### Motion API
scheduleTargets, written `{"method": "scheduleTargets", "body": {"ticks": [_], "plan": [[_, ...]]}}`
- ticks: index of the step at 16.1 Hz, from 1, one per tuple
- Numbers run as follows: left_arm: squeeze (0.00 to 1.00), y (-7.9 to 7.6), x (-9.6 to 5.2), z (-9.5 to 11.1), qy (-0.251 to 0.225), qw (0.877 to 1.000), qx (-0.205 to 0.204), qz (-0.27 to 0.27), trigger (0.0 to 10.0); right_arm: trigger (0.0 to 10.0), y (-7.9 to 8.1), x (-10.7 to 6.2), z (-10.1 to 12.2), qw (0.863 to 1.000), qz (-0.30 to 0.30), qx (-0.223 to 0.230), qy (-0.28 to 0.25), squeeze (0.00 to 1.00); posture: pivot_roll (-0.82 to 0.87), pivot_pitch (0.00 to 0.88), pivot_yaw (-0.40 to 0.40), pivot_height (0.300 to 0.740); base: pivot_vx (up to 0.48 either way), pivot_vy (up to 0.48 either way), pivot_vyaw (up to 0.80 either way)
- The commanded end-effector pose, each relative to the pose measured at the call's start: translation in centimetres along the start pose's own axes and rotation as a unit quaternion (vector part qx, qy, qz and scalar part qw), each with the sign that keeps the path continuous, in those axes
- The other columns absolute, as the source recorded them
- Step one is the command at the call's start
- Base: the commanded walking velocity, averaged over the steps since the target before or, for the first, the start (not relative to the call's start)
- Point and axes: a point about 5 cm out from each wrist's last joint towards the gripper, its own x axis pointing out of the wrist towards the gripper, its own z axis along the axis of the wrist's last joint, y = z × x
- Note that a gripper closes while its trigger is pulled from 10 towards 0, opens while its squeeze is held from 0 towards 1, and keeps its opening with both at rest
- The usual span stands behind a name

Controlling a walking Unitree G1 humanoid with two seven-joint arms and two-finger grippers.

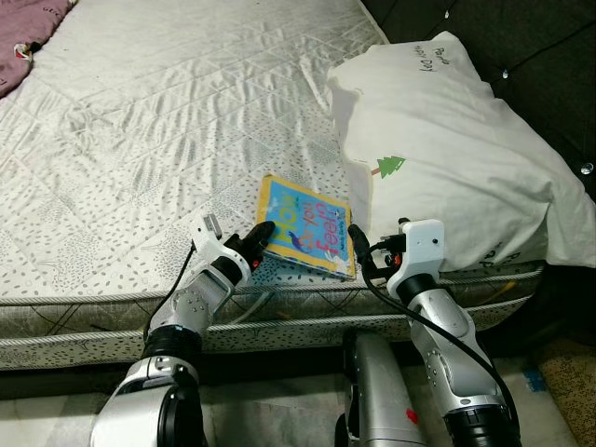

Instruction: Clean up the room

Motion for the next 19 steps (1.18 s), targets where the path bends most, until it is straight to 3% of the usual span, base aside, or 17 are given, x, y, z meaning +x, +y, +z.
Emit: {"method": "scheduleTargets", "body": {"ticks": [1,7,11,14,19], "plan": [[1.00,0.3,0.1,-1.5,0.040,0.999,0.003,0.010,10.0,10.0,-0.4,0.0,0.2,1.000,-0.009,-0.004,-0.004,0.00,-0.10,0.090,-0.053,0.480,0.000,0.000,0.00],[1.00,1.2,-0.1,-2.5,0.046,0.998,0.000,0.040,10.0,10.0,-0.3,0.2,0.2,1.000,-0.008,-0.004,-0.006,0.00,-0.09,0.078,-0.052,0.480,0.000,0.000,0.00],[1.00,1.7,-0.3,-1.8,0.040,0.998,0.007,0.050,10.0,10.0,-0.3,0.3,0.3,1.000,-0.008,-0.005,-0.007,0.00,-0.09,0.074,-0.049,0.480,0.000,0.000,0.00],[1.00,2.2,-0.7,-1.1,0.037,0.997,0.034,0.063,10.0,10.0,-0.3,0.3,0.3,1.000,-0.008,-0.004,-0.008,0.00,-0.09,0.071,-0.047,0.480,0.000,0.000,0.00],[1.00,2.5,-1.6,-1.8,0.056,0.996,0.048,0.055,10.0,10.0,-0.2,0.5,0.3,1.000,-0.006,-0.003,-0.009,0.00,-0.07,0.066,-0.047,0.480,0.000,0.000,0.00]]}}
